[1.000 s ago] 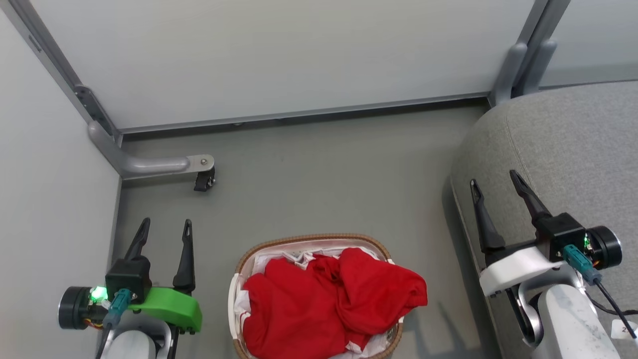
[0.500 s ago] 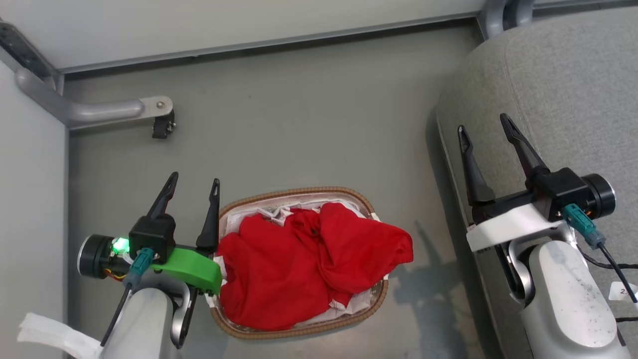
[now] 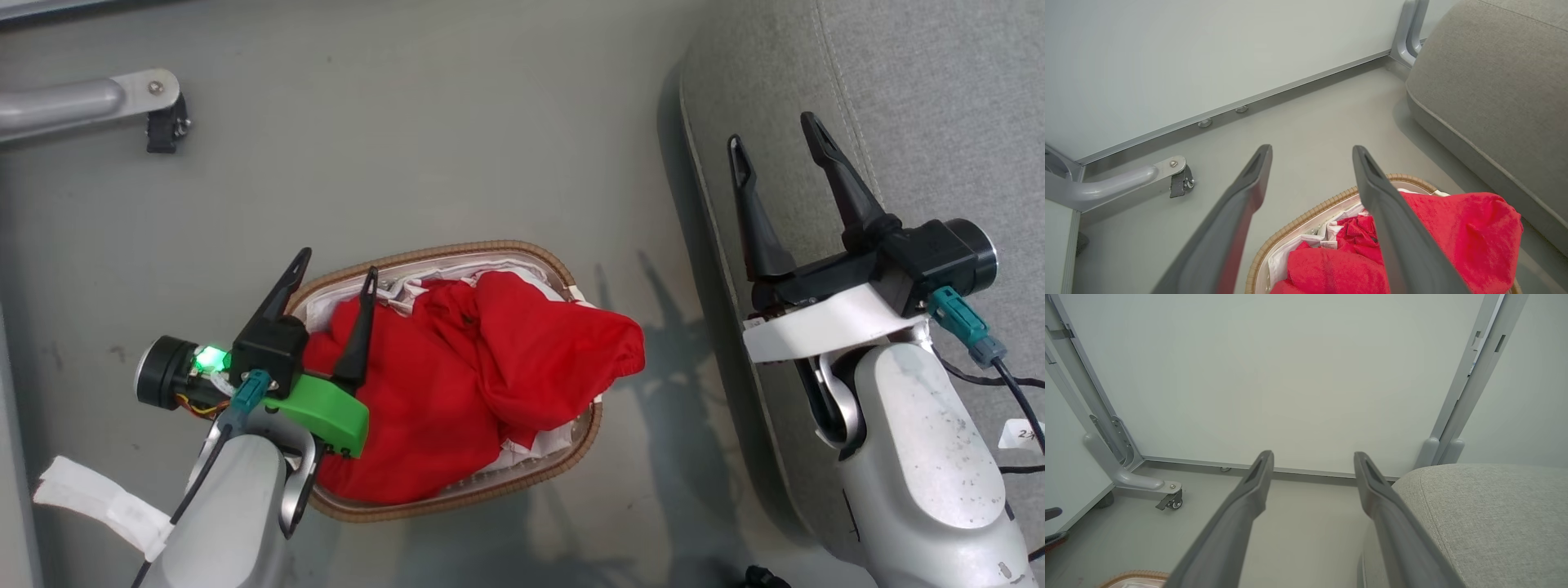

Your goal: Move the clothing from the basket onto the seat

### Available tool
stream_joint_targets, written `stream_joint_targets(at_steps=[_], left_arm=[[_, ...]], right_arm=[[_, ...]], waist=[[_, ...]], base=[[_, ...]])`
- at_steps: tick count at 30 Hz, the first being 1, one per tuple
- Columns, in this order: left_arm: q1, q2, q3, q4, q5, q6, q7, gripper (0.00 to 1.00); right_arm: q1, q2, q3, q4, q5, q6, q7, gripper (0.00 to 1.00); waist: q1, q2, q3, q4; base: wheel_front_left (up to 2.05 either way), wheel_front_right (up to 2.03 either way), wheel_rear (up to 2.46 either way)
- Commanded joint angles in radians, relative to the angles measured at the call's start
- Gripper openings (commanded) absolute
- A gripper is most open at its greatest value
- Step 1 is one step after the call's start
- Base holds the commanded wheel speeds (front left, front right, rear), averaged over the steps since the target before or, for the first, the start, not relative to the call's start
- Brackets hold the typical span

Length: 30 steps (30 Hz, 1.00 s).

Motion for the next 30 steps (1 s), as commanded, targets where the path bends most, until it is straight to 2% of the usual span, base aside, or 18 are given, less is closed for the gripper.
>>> stream_joint_targets(at_steps=[1, 12, 30], left_arm=[[-0.022, 0.017, -0.017, 0.008, -0.002, -0.003, 0.0, 1.0], [-0.055, 0.071, -0.19, 0.084, -0.018, -0.003, 0.0, 1.0], [-0.169, 0.127, -0.445, 0.34, -0.072, -0.003, 0.0, 1.0]], right_arm=[[-0.015, -0.002, 0.003, -0.005, 0.012, -0.001, -0.002, 1.0], [-0.033, -0.002, 0.033, -0.025, 0.04, -0.001, -0.002, 1.0], [-0.056, -0.002, 0.059, -0.054, 0.055, -0.001, -0.002, 1.0]], waist=[[-0.0001, -0.0001, 0.063, -0.043], [-0.0001, -0.0001, 0.149, -0.087], [-0.0001, -0.0001, 0.255, -0.12]], base=[[0.0, 0.0, 0.0], [0.0, 0.0, 0.0], [0.0, 0.0, 0.0]])
